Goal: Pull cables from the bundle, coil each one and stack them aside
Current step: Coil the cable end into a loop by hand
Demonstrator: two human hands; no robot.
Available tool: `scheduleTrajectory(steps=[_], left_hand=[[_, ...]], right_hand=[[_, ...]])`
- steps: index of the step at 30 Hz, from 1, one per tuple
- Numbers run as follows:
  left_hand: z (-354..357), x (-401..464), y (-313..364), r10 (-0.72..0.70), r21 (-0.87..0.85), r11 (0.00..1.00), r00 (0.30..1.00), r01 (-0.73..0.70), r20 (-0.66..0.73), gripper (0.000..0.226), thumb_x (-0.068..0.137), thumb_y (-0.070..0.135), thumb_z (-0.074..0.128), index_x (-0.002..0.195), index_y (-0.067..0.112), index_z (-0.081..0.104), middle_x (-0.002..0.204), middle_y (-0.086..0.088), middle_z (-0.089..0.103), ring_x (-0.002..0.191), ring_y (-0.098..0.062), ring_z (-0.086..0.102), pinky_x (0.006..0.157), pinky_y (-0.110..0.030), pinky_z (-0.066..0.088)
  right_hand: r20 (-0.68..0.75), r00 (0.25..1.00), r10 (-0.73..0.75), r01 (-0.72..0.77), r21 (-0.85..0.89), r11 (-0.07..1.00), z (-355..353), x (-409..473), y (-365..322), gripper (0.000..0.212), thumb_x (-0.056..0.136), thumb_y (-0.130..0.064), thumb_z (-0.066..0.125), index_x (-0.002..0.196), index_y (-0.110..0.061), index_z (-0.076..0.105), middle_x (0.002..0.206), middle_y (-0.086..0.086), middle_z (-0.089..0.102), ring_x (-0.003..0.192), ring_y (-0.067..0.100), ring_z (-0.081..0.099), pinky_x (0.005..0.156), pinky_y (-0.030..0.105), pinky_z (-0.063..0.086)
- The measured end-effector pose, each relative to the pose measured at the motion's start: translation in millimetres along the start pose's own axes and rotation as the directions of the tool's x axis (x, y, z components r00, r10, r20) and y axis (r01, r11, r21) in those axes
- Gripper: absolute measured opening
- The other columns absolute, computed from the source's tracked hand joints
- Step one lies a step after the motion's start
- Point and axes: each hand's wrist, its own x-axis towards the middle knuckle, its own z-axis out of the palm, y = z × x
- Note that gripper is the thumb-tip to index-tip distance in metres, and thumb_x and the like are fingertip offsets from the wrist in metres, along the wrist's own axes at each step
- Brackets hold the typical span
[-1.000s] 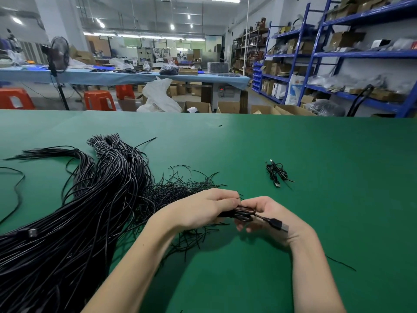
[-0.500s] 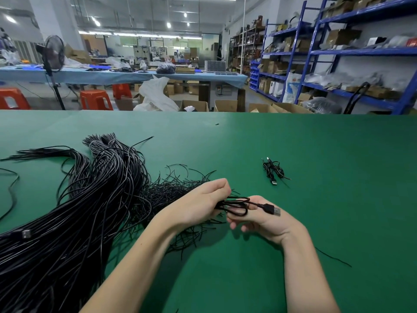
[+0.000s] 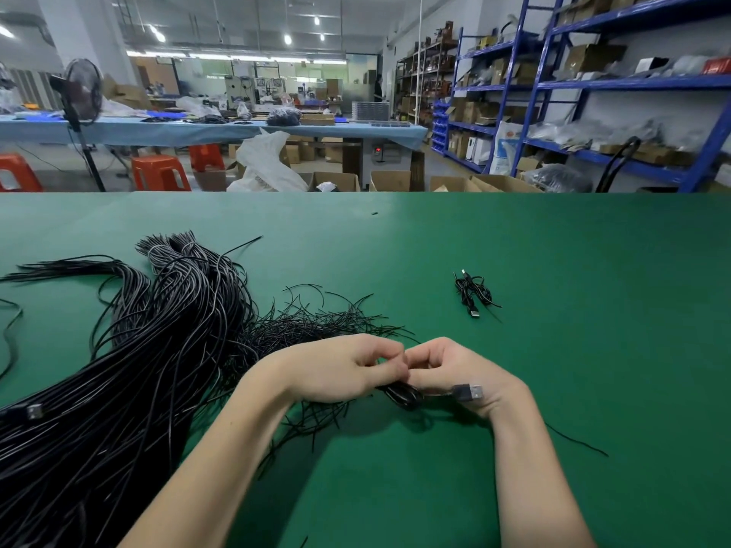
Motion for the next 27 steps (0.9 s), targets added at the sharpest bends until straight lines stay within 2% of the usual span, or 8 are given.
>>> scheduleTrajectory(steps=[2, 4, 8, 10, 15, 18, 22, 27], left_hand=[[-1, 0, 0, -0.014, 0.042, 0.999, 1.0, 0.013, 0.028, 0.032, 0.105, 0.038, 0.048, 0.078, 0.021, 0.045, 0.07, 0.004, 0.039, 0.064, -0.014, 0.036, 0.063, -0.031, 0.033], [-2, 1, 0, -0.046, 0.11, 0.993, 0.998, 0.042, 0.036, 0.033, 0.103, 0.04, 0.05, 0.078, 0.021, 0.042, 0.073, 0.004, 0.041, 0.067, -0.015, 0.038, 0.067, -0.034, 0.036], [1, 5, -1, -0.12, 0.256, 0.958, 0.992, 0.128, -0.045, 0.031, 0.102, 0.049, 0.048, 0.08, 0.028, 0.04, 0.074, 0.009, 0.05, 0.068, -0.012, 0.045, 0.068, -0.033, 0.039], [1, 7, -2, -0.131, 0.29, 0.944, 0.986, 0.157, -0.108, 0.03, 0.101, 0.053, 0.045, 0.088, 0.026, 0.043, 0.077, 0.007, 0.053, 0.067, -0.011, 0.048, 0.065, -0.032, 0.039], [0, 9, -4, -0.09, 0.309, 0.938, 0.972, 0.156, -0.218, 0.034, 0.102, 0.051, 0.044, 0.104, 0.017, 0.043, 0.077, 0.008, 0.053, 0.071, -0.014, 0.051, 0.067, -0.034, 0.038], [3, 13, -5, -0.074, 0.406, 0.898, 0.968, 0.169, -0.239, 0.031, 0.104, 0.049, 0.04, 0.092, 0.02, 0.046, 0.075, 0.007, 0.049, 0.077, -0.023, 0.051, 0.071, -0.036, 0.04], [3, 16, -6, -0.075, 0.418, 0.89, 0.962, 0.183, -0.262, 0.04, 0.106, 0.047, 0.035, 0.072, 0.028, 0.038, 0.067, 0.008, 0.046, 0.07, -0.022, 0.049, 0.068, -0.035, 0.039], [3, 17, -10, -0.088, 0.392, 0.898, 0.954, 0.2, -0.285, 0.041, 0.107, 0.047, 0.032, 0.071, 0.027, 0.038, 0.067, 0.006, 0.048, 0.068, -0.02, 0.048, 0.067, -0.035, 0.038]], right_hand=[[0.043, 0.999, 0.026, -0.026, 0.009, 1.0, 0, -1, -2, 0.026, 0.08, -0.021, 0.08, 0.1, -0.004, 0.078, 0.08, 0.006, 0.068, 0.065, 0.016, 0.053, 0.059, 0.025, 0.038], [0.064, 0.998, 0.007, -0.006, -0.004, 1.0, 0, -2, -6, 0.01, 0.087, -0.01, 0.077, 0.096, -0.012, 0.081, 0.085, 0.001, 0.075, 0.072, 0.01, 0.062, 0.068, 0.021, 0.048], [-0.042, 0.998, -0.038, 0.026, -0.245, 0.969, -1, -1, -23, 0.007, 0.087, -0.012, 0.078, 0.091, -0.017, 0.082, 0.092, 0.005, 0.079, 0.085, 0.007, 0.064, 0.084, 0.025, 0.047], [-0.114, 0.992, -0.063, 0.02, -0.343, 0.939, 0, -1, -34, 0.003, 0.084, -0.021, 0.082, 0.086, -0.02, 0.082, 0.094, 0.014, 0.077, 0.081, 0.014, 0.059, 0.081, 0.035, 0.045], [-0.208, 0.968, -0.142, 0.028, -0.47, 0.882, 3, -3, -54, 0.006, 0.082, -0.023, 0.08, 0.081, -0.028, 0.081, 0.083, 0.007, 0.077, 0.072, 0.012, 0.057, 0.076, 0.032, 0.048], [-0.252, 0.953, -0.169, 0.003, -0.548, 0.836, 4, -2, -62, 0.007, 0.083, -0.023, 0.078, 0.079, -0.029, 0.08, 0.073, -0.001, 0.076, 0.064, 0.015, 0.062, 0.066, 0.029, 0.05], [-0.291, 0.932, -0.217, -0.005, -0.607, 0.795, 9, -2, -67, 0.01, 0.084, -0.022, 0.078, 0.075, -0.028, 0.079, 0.061, -0.013, 0.07, 0.047, -0.002, 0.052, 0.048, 0.007, 0.035], [-0.313, 0.915, -0.256, -0.007, -0.646, 0.763, 12, -5, -71, 0.01, 0.085, -0.026, 0.075, 0.076, -0.029, 0.077, 0.066, -0.019, 0.07, 0.046, 0.001, 0.052, 0.046, 0.012, 0.039]])
